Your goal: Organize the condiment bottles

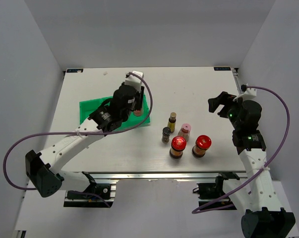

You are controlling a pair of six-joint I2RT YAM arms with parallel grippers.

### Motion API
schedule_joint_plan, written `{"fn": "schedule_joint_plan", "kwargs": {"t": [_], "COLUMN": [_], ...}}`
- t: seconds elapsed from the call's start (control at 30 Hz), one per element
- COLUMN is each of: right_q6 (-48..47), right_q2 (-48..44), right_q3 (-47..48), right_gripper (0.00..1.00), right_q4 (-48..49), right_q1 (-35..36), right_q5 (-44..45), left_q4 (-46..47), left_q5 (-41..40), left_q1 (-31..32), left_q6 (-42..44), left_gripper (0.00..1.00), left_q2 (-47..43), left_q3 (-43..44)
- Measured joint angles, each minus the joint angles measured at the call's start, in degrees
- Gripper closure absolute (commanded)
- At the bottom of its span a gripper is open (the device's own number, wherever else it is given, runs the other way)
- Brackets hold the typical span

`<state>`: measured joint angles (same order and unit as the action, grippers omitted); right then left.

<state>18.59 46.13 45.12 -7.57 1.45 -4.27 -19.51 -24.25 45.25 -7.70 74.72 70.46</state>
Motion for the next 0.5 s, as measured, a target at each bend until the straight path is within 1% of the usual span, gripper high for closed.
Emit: {"fn": "schedule_joint_plan", "kwargs": {"t": [0.1,0.23,0.3,0.4,0.5], "right_q6": [-0.02,-0.02,-0.02,0.0,-0.02], "right_q2": [0.11,0.79,1.03,1.11,1.22], "right_q3": [-0.02,-0.02,-0.02,-0.02,-0.02], "right_gripper": [0.11,0.11,0.11,0.11,0.11], "right_q4": [0.02,0.0,0.0,0.0,0.02], "right_q1": [0.0,0.0,0.0,0.0,0.0], "right_q5": [0.0,-0.31,-0.44,-0.44,-0.44], "left_q4": [-3.08,-5.73,-6.93,-7.41,-7.45], "left_q5": [-7.19,-13.07,-14.91,-16.11,-17.22], "left_q1": [-1.7,-7.98,-12.52,-18.36,-21.2], "left_q6": [-2.14,-6.45,-8.11,-9.46,-9.84], "left_gripper": [1.0,1.0,1.0,1.0,1.0], "left_q2": [0.59,-0.2,-1.25,-4.59,-7.89], "left_q3": [3.76,4.68,3.76,0.11,-3.06]}}
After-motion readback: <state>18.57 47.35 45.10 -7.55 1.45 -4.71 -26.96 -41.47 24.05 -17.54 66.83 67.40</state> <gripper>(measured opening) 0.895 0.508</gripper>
